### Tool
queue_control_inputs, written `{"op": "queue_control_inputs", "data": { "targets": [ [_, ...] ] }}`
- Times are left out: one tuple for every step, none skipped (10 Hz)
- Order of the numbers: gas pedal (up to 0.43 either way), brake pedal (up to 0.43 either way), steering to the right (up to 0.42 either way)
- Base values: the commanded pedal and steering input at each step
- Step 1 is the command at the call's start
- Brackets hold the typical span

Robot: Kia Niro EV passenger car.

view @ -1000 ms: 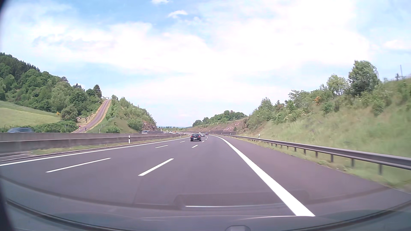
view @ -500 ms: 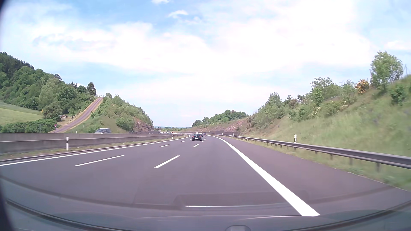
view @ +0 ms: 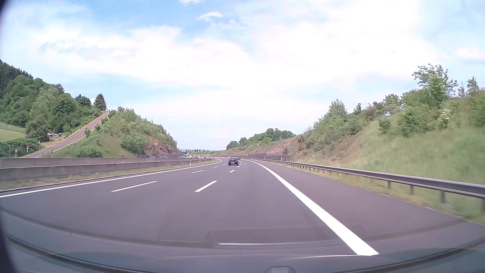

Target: Follow the waypoints while adhering to traffic rules and regulations

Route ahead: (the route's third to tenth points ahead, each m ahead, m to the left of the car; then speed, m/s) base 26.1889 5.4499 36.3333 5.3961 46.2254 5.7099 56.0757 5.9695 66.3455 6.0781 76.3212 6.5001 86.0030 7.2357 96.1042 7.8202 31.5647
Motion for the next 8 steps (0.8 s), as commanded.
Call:
{"op": "queue_control_inputs", "data": {
  "targets": [
    [0.319,0.000,-0.004],
    [0.311,0.000,-0.004],
    [0.311,0.000,-0.004],
    [0.311,0.000,-0.003],
    [0.311,0.000,-0.002],
    [0.311,0.000,-0.002],
    [0.311,0.000,-0.002],
    [0.311,0.000,-0.002]
  ]
}}
